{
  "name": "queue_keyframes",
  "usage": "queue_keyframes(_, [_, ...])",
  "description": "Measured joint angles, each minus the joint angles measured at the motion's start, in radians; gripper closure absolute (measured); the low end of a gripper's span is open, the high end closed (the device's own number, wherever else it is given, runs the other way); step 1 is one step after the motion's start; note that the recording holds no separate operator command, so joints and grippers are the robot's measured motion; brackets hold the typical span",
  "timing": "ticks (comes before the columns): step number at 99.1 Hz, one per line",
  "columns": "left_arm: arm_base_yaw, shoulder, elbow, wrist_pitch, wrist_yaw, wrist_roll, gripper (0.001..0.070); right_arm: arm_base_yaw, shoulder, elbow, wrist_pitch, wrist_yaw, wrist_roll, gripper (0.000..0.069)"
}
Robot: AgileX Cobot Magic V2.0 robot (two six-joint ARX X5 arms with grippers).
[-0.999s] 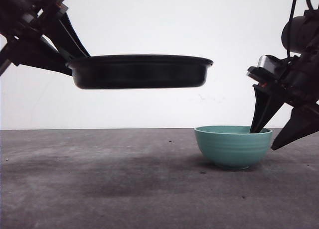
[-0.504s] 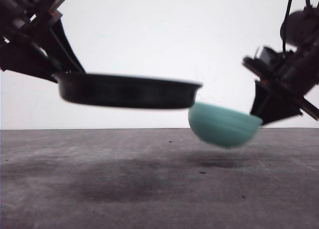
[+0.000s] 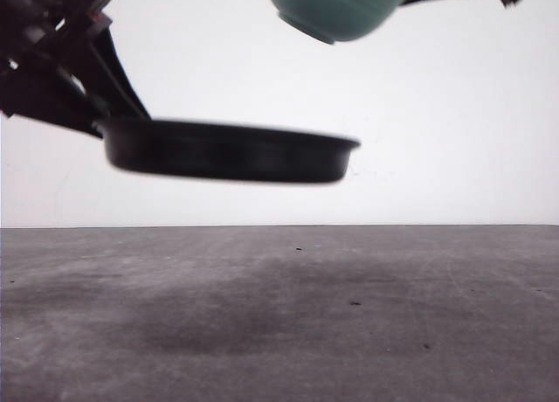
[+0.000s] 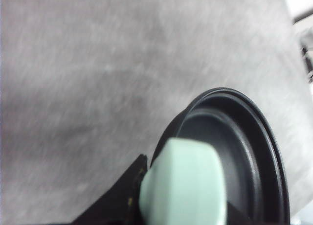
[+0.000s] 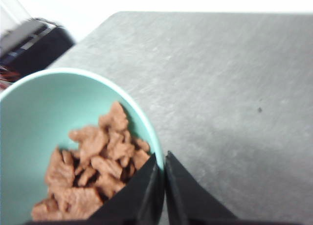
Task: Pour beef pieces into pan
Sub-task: 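Grasp the green bowl rim with the right gripper and lift it above the pan, then tilt the bowl with the right gripper to pour beef cubes into the pan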
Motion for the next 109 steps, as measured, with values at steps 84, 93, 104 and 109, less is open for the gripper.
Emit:
queue_keyframes(84, [-0.013,0.0,0.083,-0.077,0.0,-0.018,0.0661,0.661,0.185,-0.001,0.342,1.252,-0.715,0.0681])
queue_keyframes(93, [-0.013,0.0,0.083,-0.077,0.0,-0.018,0.0661,0.667,0.206,-0.001,0.387,1.253,-0.847,0.0681])
queue_keyframes(104, [-0.013,0.0,0.083,-0.077,0.0,-0.018,0.0661,0.67,0.212,-0.001,0.482,1.254,-1.004,0.0681])
queue_keyframes(109, [-0.013,0.0,0.083,-0.077,0.0,-0.018,0.0661,0.673,0.212,-0.001,0.534,1.246,-1.078,0.0681])
